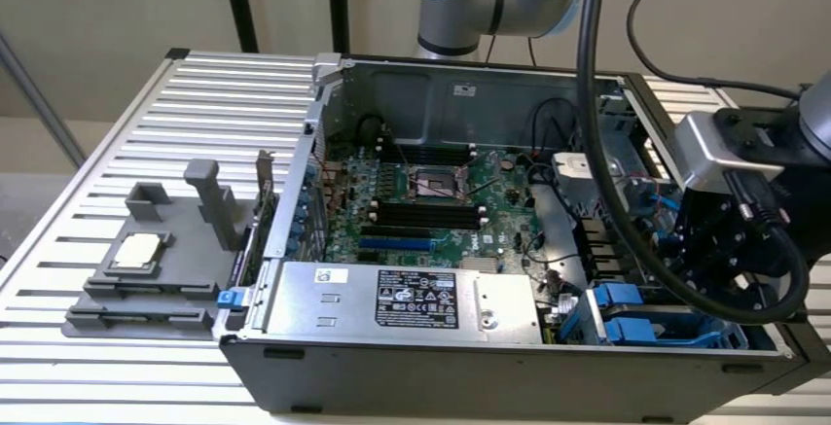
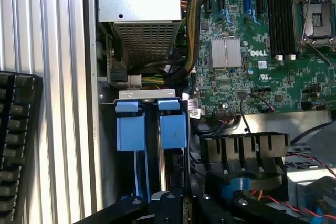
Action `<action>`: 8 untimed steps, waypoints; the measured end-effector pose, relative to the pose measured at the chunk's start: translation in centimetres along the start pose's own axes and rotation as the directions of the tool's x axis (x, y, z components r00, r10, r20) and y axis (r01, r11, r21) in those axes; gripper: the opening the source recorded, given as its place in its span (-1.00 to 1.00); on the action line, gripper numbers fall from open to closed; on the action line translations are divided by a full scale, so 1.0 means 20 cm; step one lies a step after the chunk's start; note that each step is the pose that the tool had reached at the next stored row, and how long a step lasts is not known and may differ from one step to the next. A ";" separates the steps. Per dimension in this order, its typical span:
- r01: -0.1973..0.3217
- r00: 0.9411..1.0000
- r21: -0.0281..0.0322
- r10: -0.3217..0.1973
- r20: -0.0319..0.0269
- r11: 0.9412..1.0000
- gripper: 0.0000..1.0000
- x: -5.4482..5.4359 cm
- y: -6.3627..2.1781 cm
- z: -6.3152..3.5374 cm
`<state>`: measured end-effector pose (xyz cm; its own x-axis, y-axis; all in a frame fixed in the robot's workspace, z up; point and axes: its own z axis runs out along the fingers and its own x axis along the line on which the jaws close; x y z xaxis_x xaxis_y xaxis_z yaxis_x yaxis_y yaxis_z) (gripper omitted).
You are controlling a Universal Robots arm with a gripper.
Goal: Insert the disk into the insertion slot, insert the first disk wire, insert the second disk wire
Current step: 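Insert the first disk wire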
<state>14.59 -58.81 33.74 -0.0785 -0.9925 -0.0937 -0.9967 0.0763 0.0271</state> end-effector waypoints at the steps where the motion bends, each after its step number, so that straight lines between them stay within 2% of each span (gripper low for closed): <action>1: 0.000 1.000 0.000 0.000 0.000 1.000 -0.67 0.00 0.000 0.002; 8: 0.000 1.000 0.000 0.000 -0.001 1.000 -0.67 0.00 -0.006 0.012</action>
<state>14.72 -58.82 33.50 -0.0787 -0.9926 -0.0927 -0.9967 0.0765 0.0270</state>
